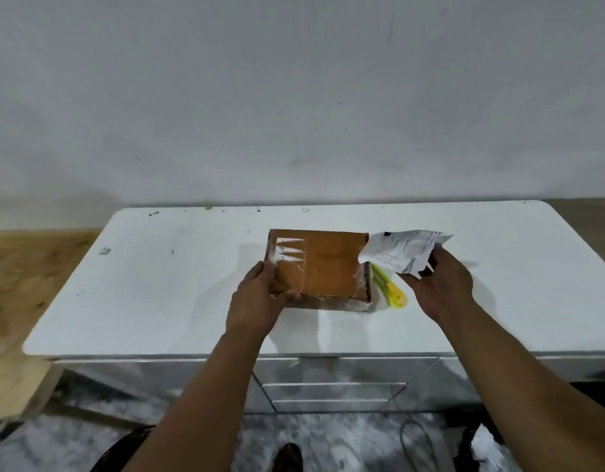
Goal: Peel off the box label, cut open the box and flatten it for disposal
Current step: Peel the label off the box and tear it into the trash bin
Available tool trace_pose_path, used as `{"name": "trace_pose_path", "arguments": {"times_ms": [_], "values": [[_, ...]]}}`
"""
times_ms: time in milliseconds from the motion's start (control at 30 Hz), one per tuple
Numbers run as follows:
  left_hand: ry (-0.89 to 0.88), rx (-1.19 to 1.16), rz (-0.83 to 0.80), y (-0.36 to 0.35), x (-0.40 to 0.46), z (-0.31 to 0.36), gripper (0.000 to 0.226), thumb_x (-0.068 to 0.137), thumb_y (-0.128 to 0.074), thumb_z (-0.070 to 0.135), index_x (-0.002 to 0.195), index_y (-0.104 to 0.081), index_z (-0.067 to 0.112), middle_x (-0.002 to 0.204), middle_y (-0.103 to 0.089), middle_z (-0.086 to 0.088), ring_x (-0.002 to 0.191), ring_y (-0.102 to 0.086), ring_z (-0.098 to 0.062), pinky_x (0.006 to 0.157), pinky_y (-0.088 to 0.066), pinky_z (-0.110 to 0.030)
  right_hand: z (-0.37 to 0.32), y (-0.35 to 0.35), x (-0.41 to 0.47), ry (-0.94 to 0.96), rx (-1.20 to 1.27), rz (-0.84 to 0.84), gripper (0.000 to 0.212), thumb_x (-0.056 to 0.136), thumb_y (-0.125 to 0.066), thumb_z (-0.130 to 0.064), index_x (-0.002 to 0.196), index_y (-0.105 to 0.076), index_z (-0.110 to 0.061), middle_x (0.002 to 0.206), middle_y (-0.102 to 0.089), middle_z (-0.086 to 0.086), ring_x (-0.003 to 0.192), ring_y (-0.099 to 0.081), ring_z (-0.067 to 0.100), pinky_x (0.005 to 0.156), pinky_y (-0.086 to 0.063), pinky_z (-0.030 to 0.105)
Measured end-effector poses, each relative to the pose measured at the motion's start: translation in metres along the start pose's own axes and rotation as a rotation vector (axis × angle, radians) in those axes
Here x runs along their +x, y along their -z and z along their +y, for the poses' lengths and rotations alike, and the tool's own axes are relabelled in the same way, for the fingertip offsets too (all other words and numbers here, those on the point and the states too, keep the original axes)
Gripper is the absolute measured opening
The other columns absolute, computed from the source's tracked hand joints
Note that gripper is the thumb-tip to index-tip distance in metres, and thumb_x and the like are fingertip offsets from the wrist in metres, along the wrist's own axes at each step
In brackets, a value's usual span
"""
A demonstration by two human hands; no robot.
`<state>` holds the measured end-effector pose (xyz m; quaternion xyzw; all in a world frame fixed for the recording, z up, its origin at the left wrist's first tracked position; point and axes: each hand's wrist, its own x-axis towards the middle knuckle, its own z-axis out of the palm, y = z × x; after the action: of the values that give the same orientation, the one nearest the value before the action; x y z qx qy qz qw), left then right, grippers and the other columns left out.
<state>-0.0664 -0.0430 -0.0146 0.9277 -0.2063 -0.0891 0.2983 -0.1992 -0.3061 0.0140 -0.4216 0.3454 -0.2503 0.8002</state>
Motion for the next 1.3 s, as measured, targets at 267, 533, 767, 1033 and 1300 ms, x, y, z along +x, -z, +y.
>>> {"name": "trace_pose_path", "arguments": {"times_ms": [267,533,767,1033,1300], "values": [[-0.027,0.031,0.031,0.008,-0.012,-0.013,0.053,0.095,-0.065,0.021,0.145,-0.051,0.026,0.140,-0.061,0.003,0.116,-0.062,-0.028,0.092,-0.050,-0.034,-0.063,0.039,-0.015,-0.068,0.365,0.021,0.037,0.101,-0.048,-0.009,0.137,-0.051,-0.003,0.139,-0.054,0.018,0.080,-0.066,-0.002,0.075,-0.055,0.013],[0.014,0.015,-0.046,0.003,-0.007,-0.008,0.092,0.092,-0.058,0.007,0.160,-0.006,0.040,0.163,-0.032,-0.010,0.140,-0.044,-0.037,0.109,-0.044,-0.048,-0.022,0.073,-0.024,-0.161,0.094,0.052,0.032,0.099,-0.054,-0.029,0.124,-0.066,-0.014,0.122,-0.070,0.007,0.116,-0.064,0.030,0.102,-0.048,0.050],[-0.254,0.101,0.203,-0.031,-0.040,0.070,0.055,0.087,-0.065,0.024,0.139,-0.052,0.008,0.146,-0.051,-0.016,0.133,-0.045,-0.040,0.110,-0.040,-0.049,-0.022,0.094,-0.044,-0.160,-0.051,0.025,0.025,0.094,-0.059,-0.018,0.116,-0.069,-0.010,0.121,-0.070,0.011,0.115,-0.064,0.031,0.098,-0.052,0.051],[-0.581,-0.066,-0.027,-0.105,-0.086,0.195,0.057,0.100,-0.054,0.041,0.150,-0.045,0.015,0.157,-0.042,-0.006,0.145,-0.033,-0.023,0.119,-0.019,-0.028,-0.034,0.151,-0.084,-0.110,-0.240,0.023,0.023,0.097,-0.053,-0.016,0.108,-0.071,-0.007,0.114,-0.070,0.016,0.109,-0.064,0.029,0.091,-0.053,0.047],[-0.570,0.023,-0.361,-0.156,-0.095,0.278,0.030,0.102,-0.053,0.038,0.124,-0.068,0.024,0.123,-0.071,0.004,0.117,-0.062,-0.022,0.096,-0.048,-0.037,-0.050,0.225,-0.116,-0.095,-0.104,0.134,0.029,0.099,-0.050,-0.019,0.113,-0.068,-0.001,0.111,-0.069,0.024,0.097,-0.064,0.030,0.075,-0.053,0.038]]}}
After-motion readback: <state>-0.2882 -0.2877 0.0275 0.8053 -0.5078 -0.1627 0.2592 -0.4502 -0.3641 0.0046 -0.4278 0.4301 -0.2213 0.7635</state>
